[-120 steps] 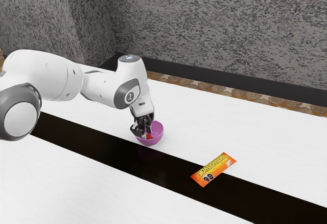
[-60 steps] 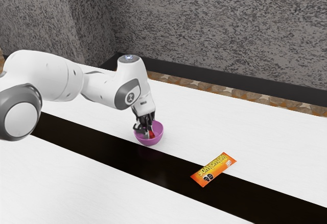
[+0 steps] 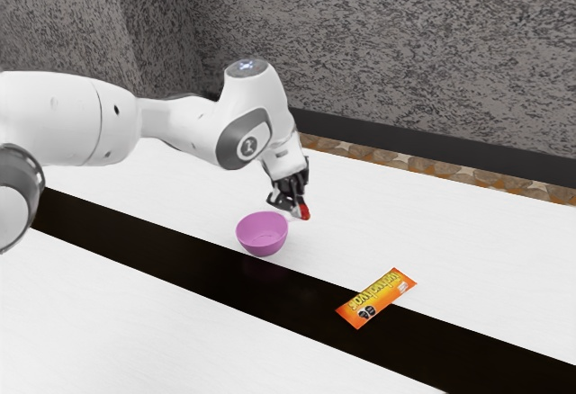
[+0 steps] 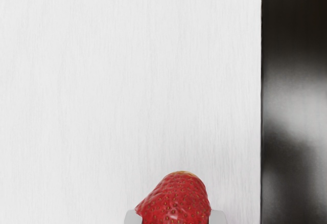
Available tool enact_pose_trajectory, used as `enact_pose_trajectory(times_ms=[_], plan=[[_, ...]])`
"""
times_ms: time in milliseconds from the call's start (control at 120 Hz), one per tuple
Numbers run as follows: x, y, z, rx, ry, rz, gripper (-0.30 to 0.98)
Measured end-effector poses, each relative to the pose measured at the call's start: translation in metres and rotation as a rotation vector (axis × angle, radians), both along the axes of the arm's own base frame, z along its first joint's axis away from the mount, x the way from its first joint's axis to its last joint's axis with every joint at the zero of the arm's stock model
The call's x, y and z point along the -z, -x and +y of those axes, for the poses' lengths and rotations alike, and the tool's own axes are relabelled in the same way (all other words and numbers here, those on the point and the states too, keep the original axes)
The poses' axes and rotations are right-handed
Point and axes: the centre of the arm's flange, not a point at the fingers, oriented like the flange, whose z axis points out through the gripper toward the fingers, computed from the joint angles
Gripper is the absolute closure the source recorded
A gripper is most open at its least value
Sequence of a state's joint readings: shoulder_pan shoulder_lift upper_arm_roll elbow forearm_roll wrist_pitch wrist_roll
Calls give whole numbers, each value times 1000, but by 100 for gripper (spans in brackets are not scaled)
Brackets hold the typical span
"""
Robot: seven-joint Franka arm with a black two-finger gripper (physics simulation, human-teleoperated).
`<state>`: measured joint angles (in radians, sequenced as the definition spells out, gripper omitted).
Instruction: Take strawberry from the bowl
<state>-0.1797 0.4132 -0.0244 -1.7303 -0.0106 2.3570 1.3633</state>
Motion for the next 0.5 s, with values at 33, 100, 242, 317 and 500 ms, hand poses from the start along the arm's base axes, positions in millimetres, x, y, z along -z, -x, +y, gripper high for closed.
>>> enact_pose_trajectory(times_ms=[33, 100, 242, 317, 500], plan=[[5, -8, -11, 9, 8, -4, 76], [22, -28, -28, 18, 25, -8, 76], [50, -51, -46, 11, 56, -32, 76], [55, -53, -53, 10, 61, -39, 72], [58, -50, -68, 29, 62, -47, 36]])
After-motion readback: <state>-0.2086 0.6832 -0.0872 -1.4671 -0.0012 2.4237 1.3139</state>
